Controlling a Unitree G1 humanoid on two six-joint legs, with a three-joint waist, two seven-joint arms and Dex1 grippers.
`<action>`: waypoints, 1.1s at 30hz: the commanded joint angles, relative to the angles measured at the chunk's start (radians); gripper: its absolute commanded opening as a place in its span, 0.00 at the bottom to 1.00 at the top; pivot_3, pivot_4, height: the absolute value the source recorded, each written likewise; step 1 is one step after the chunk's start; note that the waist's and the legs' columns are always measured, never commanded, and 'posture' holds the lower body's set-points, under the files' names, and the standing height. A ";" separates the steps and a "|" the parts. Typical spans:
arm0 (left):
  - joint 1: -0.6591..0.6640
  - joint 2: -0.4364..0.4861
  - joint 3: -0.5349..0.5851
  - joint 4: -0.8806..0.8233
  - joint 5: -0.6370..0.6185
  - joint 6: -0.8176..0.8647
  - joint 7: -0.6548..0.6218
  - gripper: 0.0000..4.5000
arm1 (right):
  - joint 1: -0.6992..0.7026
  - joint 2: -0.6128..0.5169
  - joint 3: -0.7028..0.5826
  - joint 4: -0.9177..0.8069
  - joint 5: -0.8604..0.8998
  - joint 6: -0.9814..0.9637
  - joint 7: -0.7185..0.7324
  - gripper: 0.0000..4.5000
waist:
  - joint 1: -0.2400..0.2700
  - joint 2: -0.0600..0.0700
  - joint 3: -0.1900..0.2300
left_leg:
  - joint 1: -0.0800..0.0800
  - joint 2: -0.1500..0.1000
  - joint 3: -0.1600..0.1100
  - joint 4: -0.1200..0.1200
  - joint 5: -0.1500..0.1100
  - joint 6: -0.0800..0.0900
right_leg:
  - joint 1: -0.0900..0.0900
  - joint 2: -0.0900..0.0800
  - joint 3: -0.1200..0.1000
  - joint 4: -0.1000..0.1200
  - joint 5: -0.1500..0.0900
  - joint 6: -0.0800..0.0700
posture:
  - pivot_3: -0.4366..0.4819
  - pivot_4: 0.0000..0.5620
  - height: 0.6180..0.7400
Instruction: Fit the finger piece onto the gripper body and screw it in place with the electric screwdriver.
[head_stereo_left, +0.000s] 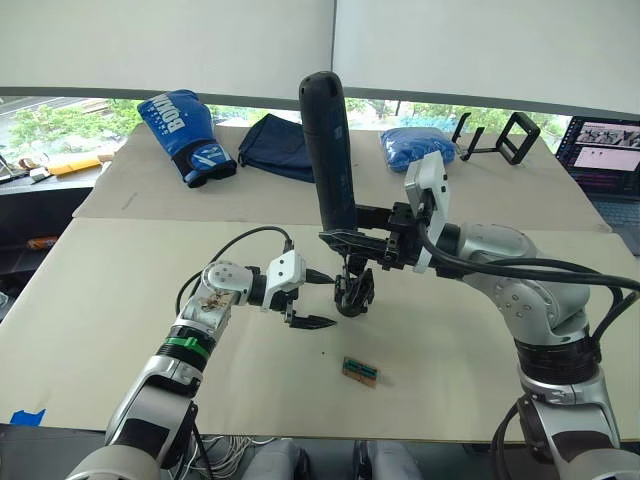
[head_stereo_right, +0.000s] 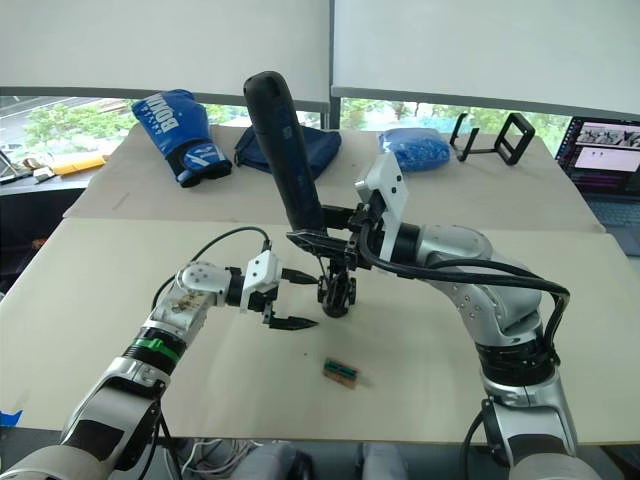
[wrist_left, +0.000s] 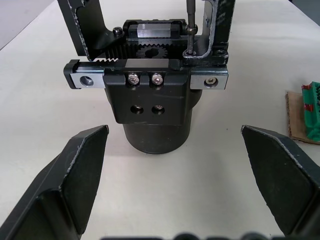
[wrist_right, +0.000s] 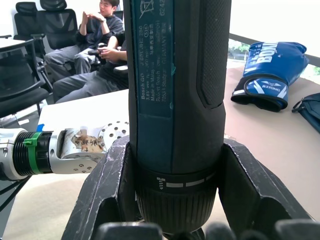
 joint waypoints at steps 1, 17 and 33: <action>0.001 0.001 0.013 -0.042 -0.007 -0.014 -0.002 1.00 | -0.005 0.008 -0.049 -0.028 0.002 -0.056 0.011 0.42 | 0.000 0.000 0.000 | 0.000 0.000 0.000 0.000 0.000 0.000 | 0.000 0.000 0.000 0.000 0.000 0.000 | 0.48 0.27 1.00; 0.007 0.004 0.014 -0.057 -0.008 -0.007 0.003 1.00 | -0.013 0.027 -0.047 -0.021 -0.009 -0.052 0.020 0.42 | 0.000 0.000 0.000 | 0.000 0.000 0.000 0.000 0.000 0.000 | 0.000 0.000 0.000 0.000 0.000 0.000 | 0.48 0.27 1.00; 0.014 0.001 0.014 -0.064 -0.006 -0.007 0.014 1.00 | -0.003 0.028 -0.038 -0.022 -0.042 -0.071 0.047 0.42 | 0.000 0.000 0.000 | 0.000 0.000 0.000 0.000 0.000 0.000 | 0.000 0.000 0.000 0.000 0.000 0.000 | 0.48 0.27 1.00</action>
